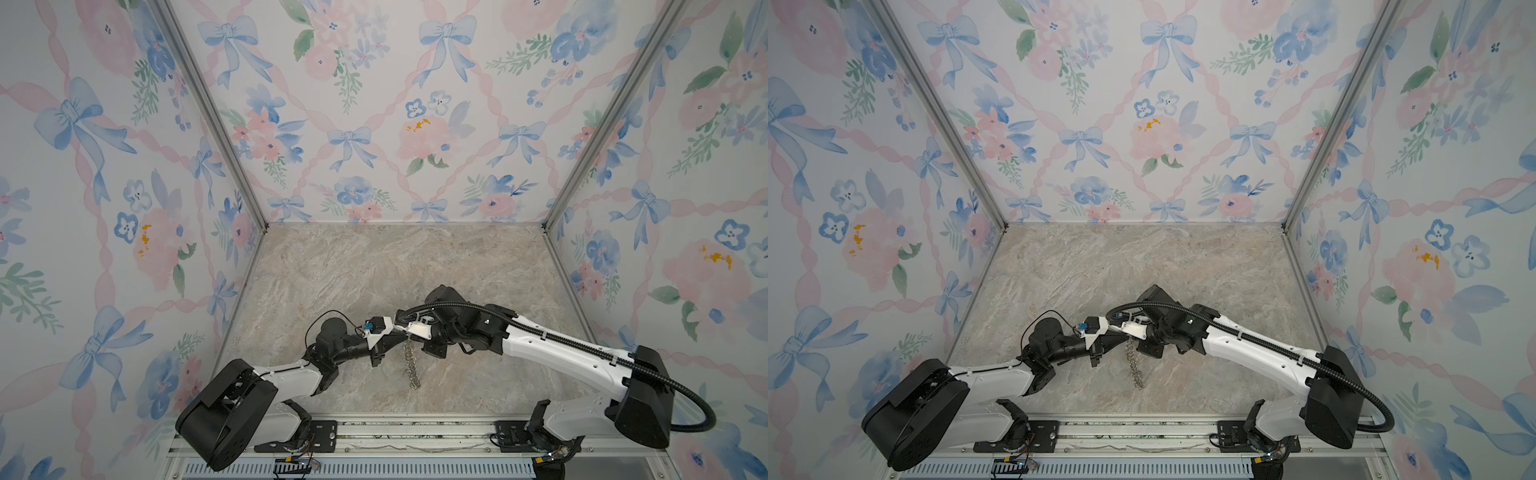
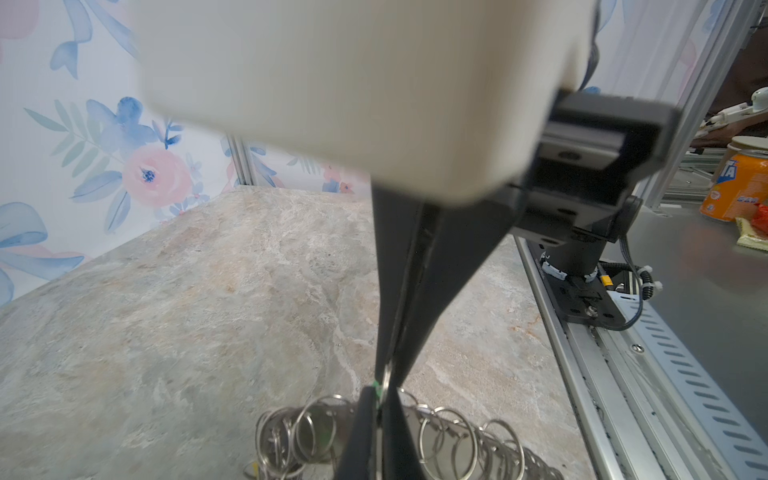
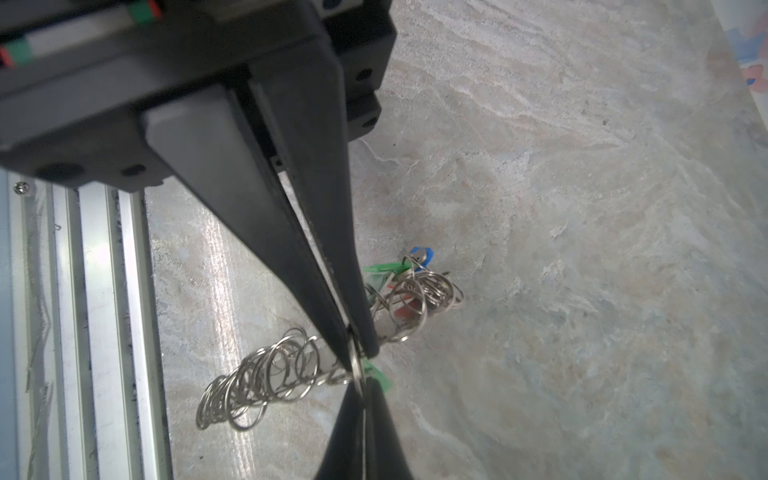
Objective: Put the keys on the keyring
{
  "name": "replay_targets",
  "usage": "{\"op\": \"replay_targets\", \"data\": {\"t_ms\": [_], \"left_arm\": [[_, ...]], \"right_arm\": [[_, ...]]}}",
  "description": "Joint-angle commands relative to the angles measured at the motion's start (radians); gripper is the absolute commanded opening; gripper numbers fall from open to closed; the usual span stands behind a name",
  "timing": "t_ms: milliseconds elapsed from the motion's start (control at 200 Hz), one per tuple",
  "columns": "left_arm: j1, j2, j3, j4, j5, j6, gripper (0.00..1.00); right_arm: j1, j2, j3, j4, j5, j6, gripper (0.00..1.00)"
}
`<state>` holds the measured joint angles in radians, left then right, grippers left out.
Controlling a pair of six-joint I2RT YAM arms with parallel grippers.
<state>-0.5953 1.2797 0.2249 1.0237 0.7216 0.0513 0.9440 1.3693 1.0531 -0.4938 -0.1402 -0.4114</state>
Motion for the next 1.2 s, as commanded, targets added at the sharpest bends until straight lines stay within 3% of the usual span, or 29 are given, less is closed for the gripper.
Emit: {"op": "replay_targets", "data": {"t_ms": [0,445,1195], "left_arm": [[-0.006,0.005,0.020,0.018,-0.018,-0.028,0.00],[-0.016,0.079,-0.011,0.231,0.001,-0.115,0.00],[-0.034,0.161,-0.047,0.473,0.003,-0.164,0.00]], "right_arm": [[-0.033,-0.092,-0.092,0.152,-0.116,0.011,0.13],[-0.196,-0.224,-0.415,0.645,-0.426,0.123,0.14],[-0.219,-0.166,-0.448,0.717,-0.488,0.172,0.15]]}}
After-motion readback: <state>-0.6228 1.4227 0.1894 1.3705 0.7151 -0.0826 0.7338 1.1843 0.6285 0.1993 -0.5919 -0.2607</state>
